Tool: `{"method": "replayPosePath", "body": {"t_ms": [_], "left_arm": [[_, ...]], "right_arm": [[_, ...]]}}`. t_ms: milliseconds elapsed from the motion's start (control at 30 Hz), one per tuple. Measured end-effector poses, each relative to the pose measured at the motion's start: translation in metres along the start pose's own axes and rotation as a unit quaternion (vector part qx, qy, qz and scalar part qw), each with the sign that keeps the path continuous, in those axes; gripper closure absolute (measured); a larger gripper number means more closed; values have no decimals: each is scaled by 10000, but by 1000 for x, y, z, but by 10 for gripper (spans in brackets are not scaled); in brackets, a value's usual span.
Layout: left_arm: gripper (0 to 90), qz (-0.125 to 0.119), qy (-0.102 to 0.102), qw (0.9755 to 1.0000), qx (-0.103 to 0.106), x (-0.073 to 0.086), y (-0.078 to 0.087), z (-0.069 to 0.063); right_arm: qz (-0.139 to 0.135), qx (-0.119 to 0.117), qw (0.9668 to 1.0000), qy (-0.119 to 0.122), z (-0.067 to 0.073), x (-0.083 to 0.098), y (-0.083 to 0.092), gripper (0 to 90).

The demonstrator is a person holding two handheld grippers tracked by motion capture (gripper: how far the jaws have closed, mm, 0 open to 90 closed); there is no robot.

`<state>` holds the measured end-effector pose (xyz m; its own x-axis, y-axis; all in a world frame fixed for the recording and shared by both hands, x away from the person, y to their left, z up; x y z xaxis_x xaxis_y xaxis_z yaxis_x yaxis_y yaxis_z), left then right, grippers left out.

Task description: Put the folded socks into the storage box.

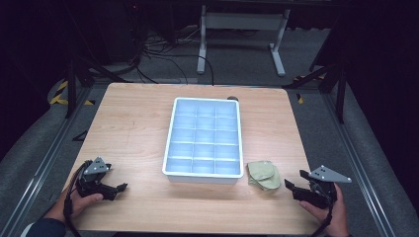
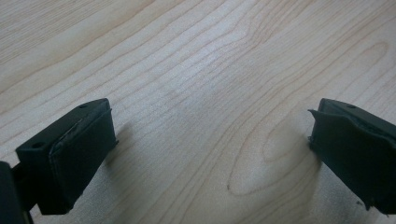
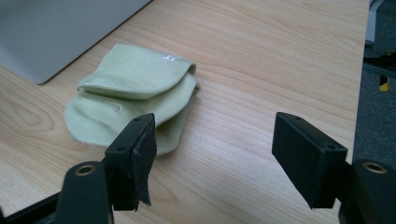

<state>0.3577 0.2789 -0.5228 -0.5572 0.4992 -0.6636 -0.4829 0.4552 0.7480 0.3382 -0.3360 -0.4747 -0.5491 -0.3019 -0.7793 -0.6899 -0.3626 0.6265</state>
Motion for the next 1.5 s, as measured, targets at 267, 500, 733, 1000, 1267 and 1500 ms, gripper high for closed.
{"method": "replayPosePath", "body": {"t_ms": [267,500,733,1000,1267,1500], "left_arm": [[4,0,-30,10000,-15,0,0,0],[5,2,-36,10000,-20,0,0,1],[4,1,-33,10000,-20,0,0,1],[5,8,-36,10000,-13,0,0,1],[4,2,-34,10000,-17,0,0,1],[4,2,-35,10000,-18,0,0,1]], "right_arm": [[70,-105,9999,111,7,-8,-6,309],[127,-178,9997,135,11,-20,-15,304],[214,-288,9992,155,21,-33,-33,301],[285,-329,9987,-249,22,-39,-52,275],[617,-418,9970,-191,29,-30,-69,236],[811,-419,9956,-219,36,-19,-80,180]]}}
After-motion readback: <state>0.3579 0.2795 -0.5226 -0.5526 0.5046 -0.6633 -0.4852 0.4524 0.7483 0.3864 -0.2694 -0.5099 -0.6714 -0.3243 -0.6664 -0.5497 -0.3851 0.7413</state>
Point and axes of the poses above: each handheld gripper's, and its own axes: y roughly backward along the jaws, x roughly out of its underside, z roughly to its left, the point moved 5 cm from there along -y, roughly forward along the jaws
